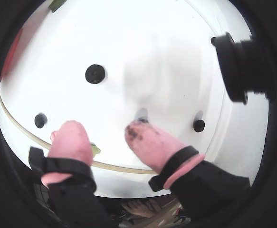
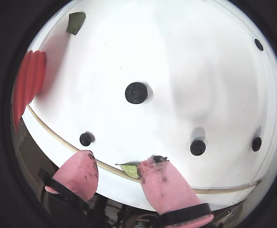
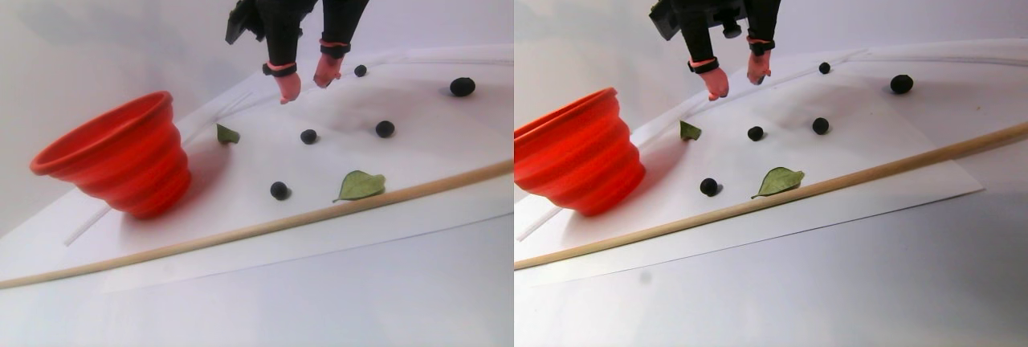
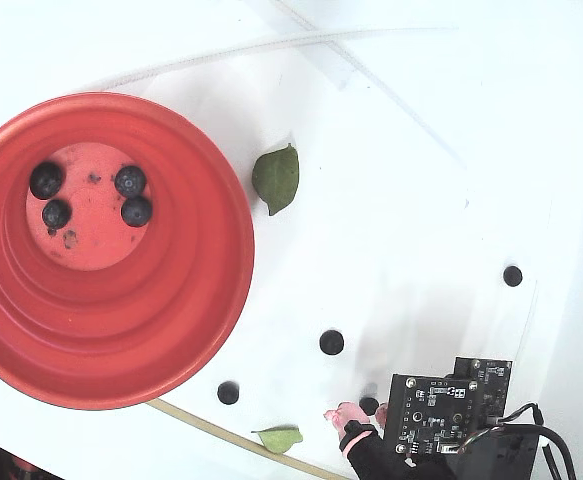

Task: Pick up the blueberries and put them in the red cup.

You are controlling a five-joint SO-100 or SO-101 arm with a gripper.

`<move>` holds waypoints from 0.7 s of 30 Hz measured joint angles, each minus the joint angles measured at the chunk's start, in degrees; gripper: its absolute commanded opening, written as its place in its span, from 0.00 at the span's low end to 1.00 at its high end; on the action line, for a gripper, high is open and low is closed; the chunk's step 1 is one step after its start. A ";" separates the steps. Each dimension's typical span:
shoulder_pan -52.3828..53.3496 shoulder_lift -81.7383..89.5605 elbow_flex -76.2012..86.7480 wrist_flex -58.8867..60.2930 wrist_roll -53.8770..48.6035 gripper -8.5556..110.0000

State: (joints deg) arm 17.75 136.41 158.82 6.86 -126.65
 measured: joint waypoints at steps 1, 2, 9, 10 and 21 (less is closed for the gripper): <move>0.26 -1.23 0.00 -1.23 -0.35 0.21; 0.53 -2.46 -0.09 -2.46 -0.79 0.21; 0.88 -7.91 -0.62 -7.29 -2.11 0.22; 0.88 -8.70 -0.88 -8.00 -2.20 0.22; 0.88 -16.61 -3.25 -15.56 -2.20 0.23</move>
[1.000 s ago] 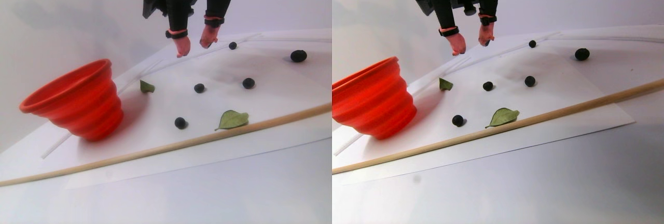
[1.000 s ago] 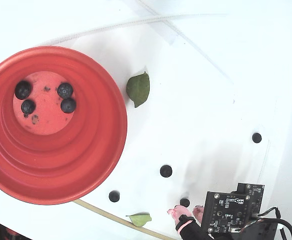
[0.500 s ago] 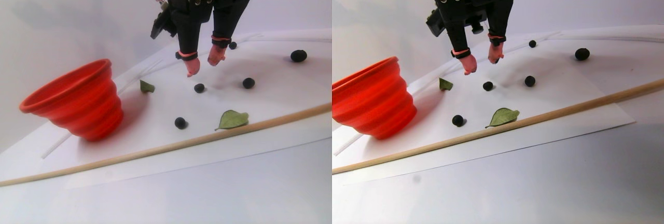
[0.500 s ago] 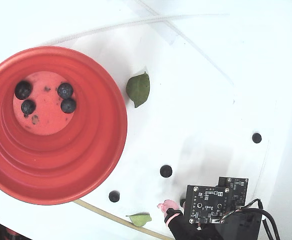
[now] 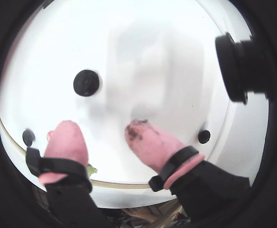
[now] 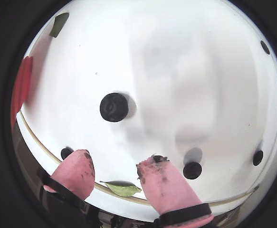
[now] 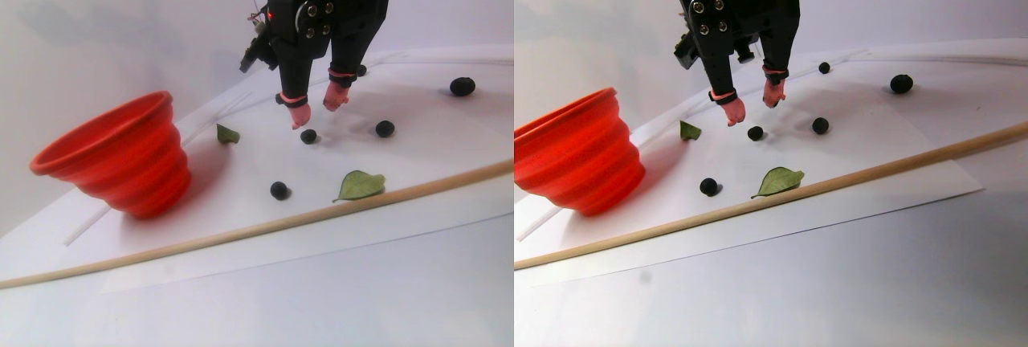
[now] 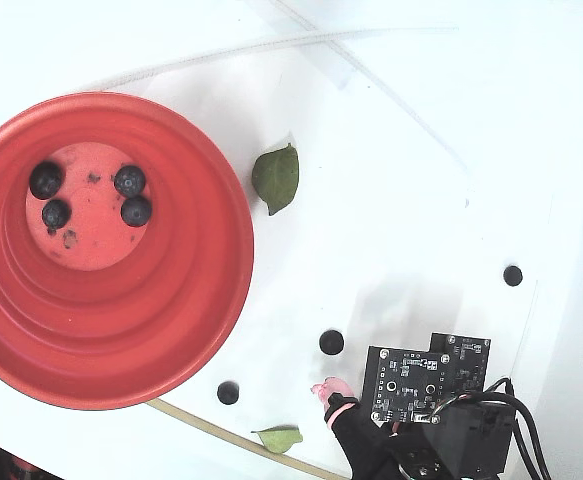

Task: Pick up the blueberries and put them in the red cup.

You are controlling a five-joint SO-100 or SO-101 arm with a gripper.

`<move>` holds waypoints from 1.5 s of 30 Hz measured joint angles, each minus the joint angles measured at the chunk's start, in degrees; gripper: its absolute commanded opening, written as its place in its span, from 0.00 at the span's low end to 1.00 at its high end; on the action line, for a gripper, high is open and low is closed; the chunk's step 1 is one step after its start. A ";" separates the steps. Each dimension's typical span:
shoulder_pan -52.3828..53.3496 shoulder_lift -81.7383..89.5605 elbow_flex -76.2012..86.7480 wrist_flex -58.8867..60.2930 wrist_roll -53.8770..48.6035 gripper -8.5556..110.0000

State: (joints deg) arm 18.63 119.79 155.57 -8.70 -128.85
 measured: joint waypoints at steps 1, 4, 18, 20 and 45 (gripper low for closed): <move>-0.09 -0.35 -0.26 -0.44 0.00 0.23; -0.53 -2.11 -0.97 -1.67 0.62 0.23; -1.49 -12.83 -5.10 -9.49 1.58 0.23; -1.49 -13.97 -5.80 -10.11 1.58 0.23; -3.43 -20.21 -8.44 -14.15 1.93 0.23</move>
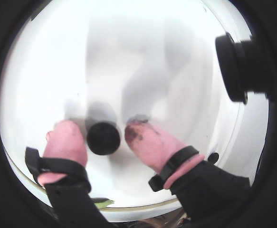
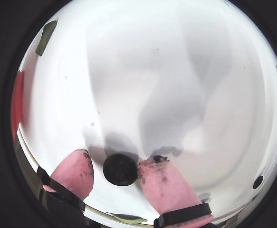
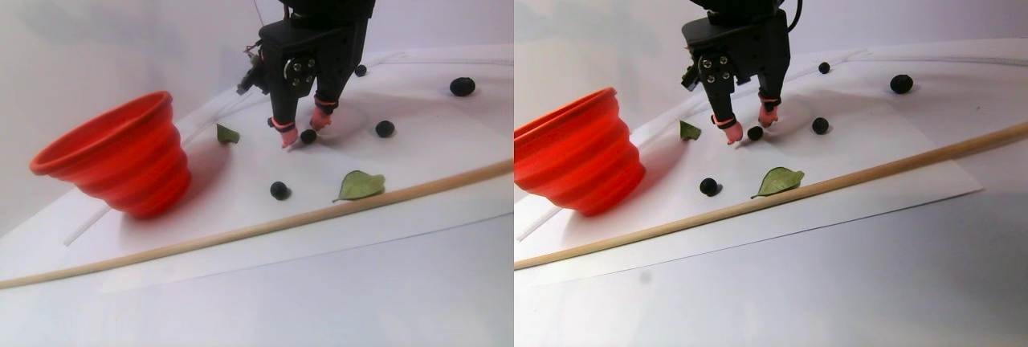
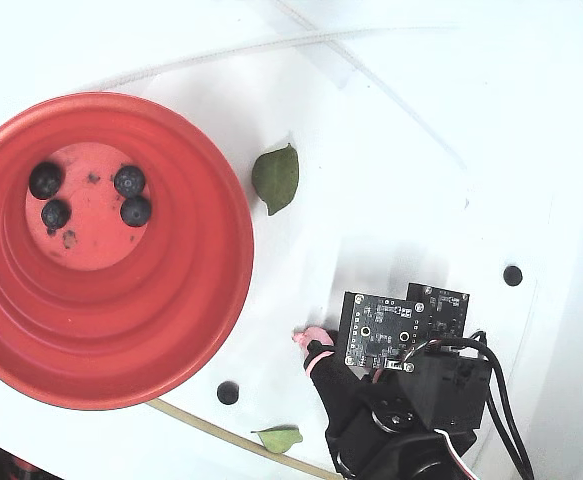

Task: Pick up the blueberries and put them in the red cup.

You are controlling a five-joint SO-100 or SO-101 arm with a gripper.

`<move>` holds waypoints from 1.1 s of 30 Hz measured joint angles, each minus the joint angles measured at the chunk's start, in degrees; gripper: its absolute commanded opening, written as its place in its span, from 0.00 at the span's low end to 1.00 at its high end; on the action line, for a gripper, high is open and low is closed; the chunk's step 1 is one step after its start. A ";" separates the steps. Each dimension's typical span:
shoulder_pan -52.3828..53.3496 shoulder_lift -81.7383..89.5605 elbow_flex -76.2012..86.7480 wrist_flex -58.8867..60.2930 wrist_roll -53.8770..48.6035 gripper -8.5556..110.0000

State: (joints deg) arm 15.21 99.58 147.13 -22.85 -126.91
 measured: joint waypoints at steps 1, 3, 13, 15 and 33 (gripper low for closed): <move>0.00 -0.26 -0.09 -0.35 0.00 0.23; 0.00 -0.88 -0.44 -0.79 0.00 0.23; 0.00 -1.23 -0.53 -0.97 -0.88 0.22; 0.00 -1.23 -0.53 -0.79 -1.05 0.22; 0.00 -0.62 0.70 3.78 -1.05 0.20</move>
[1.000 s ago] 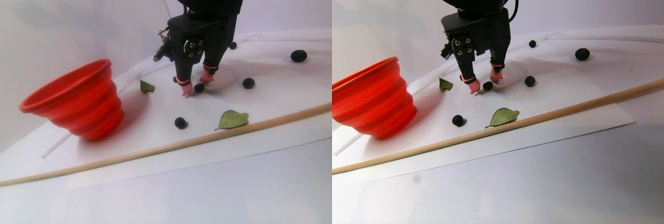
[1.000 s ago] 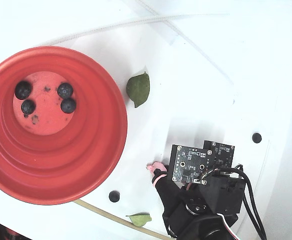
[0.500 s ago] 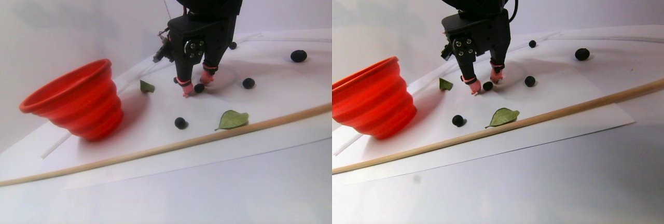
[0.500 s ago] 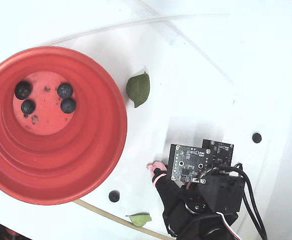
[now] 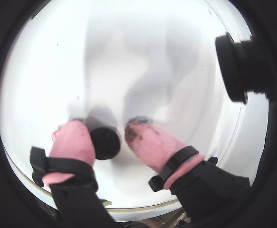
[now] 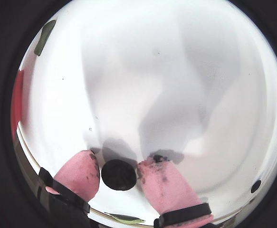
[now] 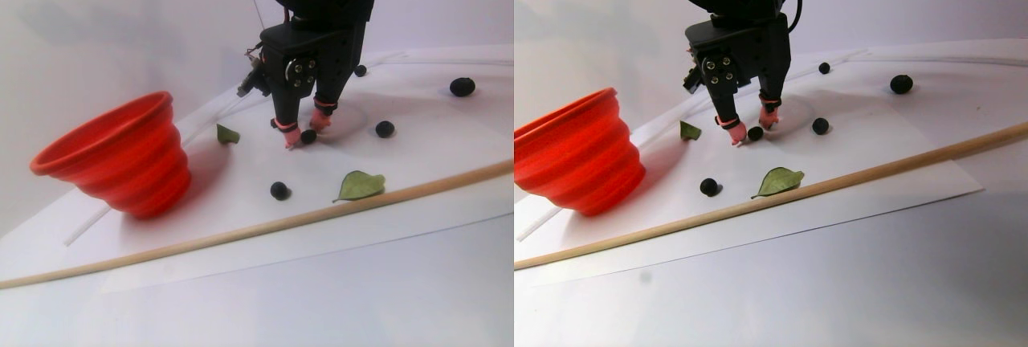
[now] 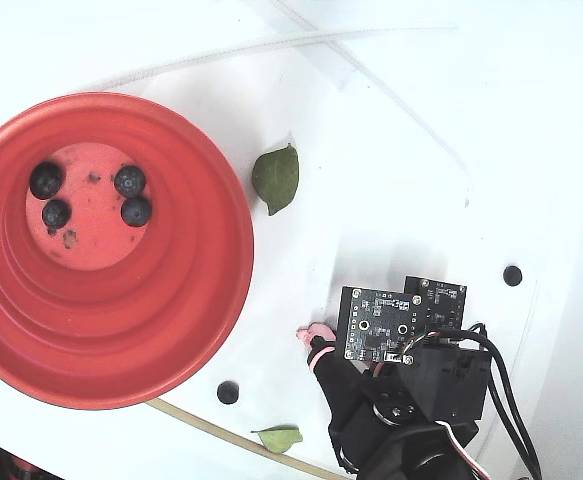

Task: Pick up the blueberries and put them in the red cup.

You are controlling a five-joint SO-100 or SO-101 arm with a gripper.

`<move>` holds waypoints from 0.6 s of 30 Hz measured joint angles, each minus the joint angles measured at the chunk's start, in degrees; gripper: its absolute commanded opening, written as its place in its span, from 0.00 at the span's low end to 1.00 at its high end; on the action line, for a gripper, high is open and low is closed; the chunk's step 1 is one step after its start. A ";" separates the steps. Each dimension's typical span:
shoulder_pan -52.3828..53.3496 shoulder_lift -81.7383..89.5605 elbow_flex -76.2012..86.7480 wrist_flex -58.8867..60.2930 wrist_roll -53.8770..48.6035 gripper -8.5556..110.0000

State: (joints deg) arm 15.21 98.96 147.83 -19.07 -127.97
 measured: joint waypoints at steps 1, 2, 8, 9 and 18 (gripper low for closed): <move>0.00 0.09 -0.09 0.62 0.00 0.19; 0.00 0.53 -0.09 1.05 0.00 0.19; 0.00 2.81 1.49 3.52 0.00 0.19; 0.00 3.16 1.93 3.87 0.00 0.19; 0.00 4.39 2.11 4.92 -1.67 0.20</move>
State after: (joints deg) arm 15.21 103.36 149.94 -14.15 -129.64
